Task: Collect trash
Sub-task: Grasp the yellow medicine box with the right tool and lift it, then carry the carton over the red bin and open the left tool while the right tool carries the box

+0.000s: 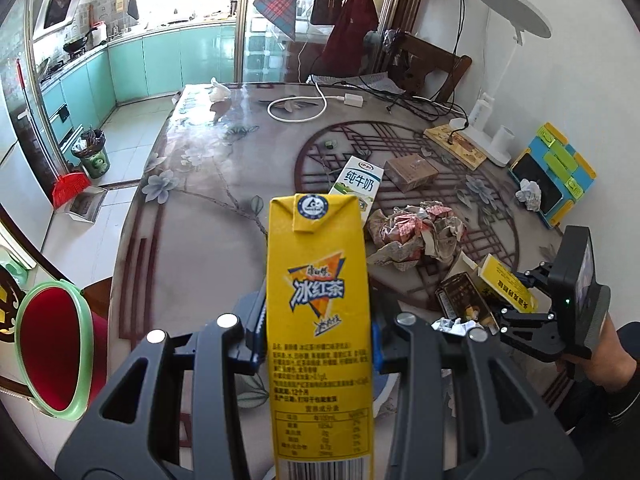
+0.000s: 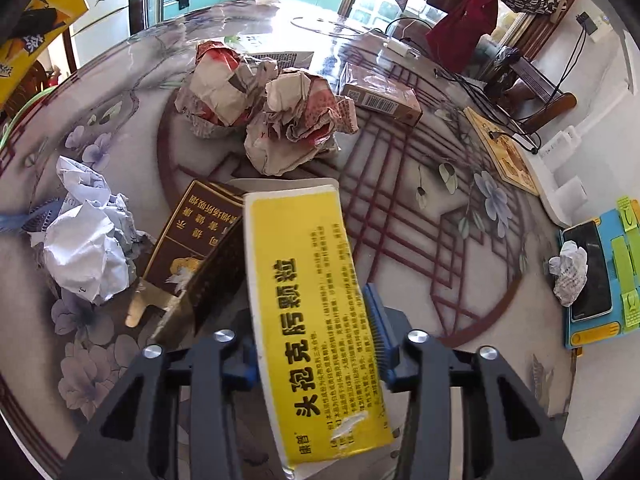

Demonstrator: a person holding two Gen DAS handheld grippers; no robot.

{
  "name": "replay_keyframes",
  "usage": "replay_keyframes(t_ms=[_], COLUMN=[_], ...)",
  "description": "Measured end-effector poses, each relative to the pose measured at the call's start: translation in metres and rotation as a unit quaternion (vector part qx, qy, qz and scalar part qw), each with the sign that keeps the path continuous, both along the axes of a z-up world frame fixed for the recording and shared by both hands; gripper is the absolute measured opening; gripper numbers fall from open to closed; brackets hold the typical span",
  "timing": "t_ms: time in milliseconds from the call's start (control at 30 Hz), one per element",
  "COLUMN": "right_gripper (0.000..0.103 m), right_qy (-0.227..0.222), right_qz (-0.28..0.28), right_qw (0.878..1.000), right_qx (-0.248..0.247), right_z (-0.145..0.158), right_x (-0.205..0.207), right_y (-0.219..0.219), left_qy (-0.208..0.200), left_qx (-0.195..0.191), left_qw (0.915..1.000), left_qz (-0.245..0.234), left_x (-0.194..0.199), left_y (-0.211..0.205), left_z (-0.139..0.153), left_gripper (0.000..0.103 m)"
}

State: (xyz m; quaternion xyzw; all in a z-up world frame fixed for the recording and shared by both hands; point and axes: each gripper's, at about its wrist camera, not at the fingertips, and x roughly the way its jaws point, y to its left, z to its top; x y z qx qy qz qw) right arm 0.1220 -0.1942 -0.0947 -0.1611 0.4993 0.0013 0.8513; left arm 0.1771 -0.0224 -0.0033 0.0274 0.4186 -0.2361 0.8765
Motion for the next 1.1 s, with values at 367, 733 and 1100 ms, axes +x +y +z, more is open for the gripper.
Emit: replay_keyframes(t_ms=[367,733,1100], right_gripper=[0.039,0.039,0.039], right_qy=[-0.054,-0.126,-0.146], right_qz=[0.001,0.006,0.053], right_qw=[0.998,0.992,0.987], right_qx=[-0.023,-0.009,0.047], right_z=[0.04,0.099,0.13], right_x=[-0.026,-0.036,-0.015], right_y=[0.013,0.031,0.092], left_qy=[-0.018,-0.045,-0.074], left_qx=[-0.022,-0.04,-0.022], left_qw=[0.9988,0.9929,0.9862], left_qz=[0.04,0.102,0.146], left_x=[-0.003,-0.009,-0.013], left_y=[0.043,0.099,0.142], left_z=[0.017,0.036,0.046], left_gripper=[0.036,0.036,0.036])
